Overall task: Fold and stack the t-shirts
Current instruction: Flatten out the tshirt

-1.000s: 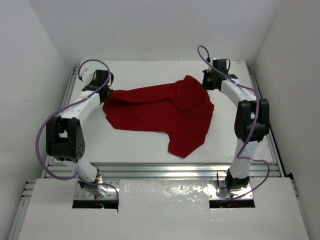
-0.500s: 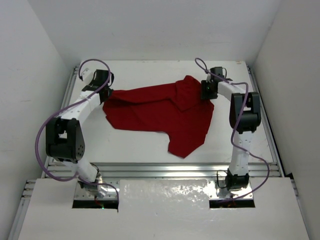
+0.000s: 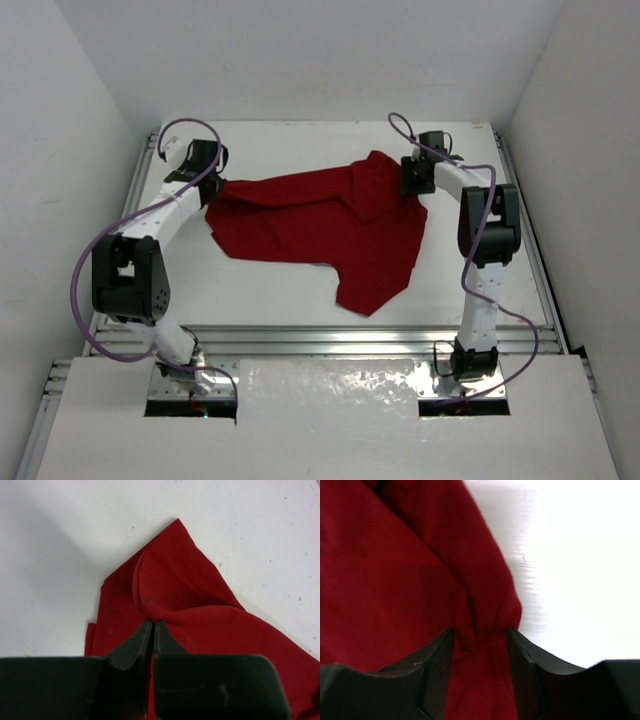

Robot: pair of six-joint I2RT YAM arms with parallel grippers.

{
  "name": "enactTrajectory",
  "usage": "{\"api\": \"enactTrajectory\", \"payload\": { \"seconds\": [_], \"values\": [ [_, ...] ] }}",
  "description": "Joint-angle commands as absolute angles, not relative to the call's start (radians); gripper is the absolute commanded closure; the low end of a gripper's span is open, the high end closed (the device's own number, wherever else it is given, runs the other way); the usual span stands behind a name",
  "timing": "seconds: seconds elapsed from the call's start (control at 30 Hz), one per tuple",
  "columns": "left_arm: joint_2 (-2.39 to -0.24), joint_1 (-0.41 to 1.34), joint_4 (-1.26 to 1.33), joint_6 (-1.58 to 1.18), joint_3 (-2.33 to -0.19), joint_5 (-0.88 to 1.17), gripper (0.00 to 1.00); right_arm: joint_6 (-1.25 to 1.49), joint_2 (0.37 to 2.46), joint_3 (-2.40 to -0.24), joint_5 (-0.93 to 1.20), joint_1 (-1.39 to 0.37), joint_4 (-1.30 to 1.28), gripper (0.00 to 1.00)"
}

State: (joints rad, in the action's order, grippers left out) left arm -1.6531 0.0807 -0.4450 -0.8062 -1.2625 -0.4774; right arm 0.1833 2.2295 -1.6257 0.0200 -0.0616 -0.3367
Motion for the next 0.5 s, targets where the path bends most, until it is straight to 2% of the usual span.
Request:
{"api": "enactTrajectory", "payload": {
  "seconds": [0.0,0.3,0.47],
  "values": [
    [-1.652,0.091,-0.407,-0.787,-1.304,-0.483,1.00,0.184,2.152,-1.605,-0.032,-0.067,-0.266,0.52],
    [-1.664,0.091,-0.397,-0.785,-1.298,-0.479,1.00,0.161,2.062,-1.517,-0.023,-0.106,-0.178,0.55],
    [-1.663,0.091,-0.394,-0.785,-1.296,-0.477,1.00,0.160,2.127,-1.600,-0.023,-0.109,-0.235,0.55]
  ]
}}
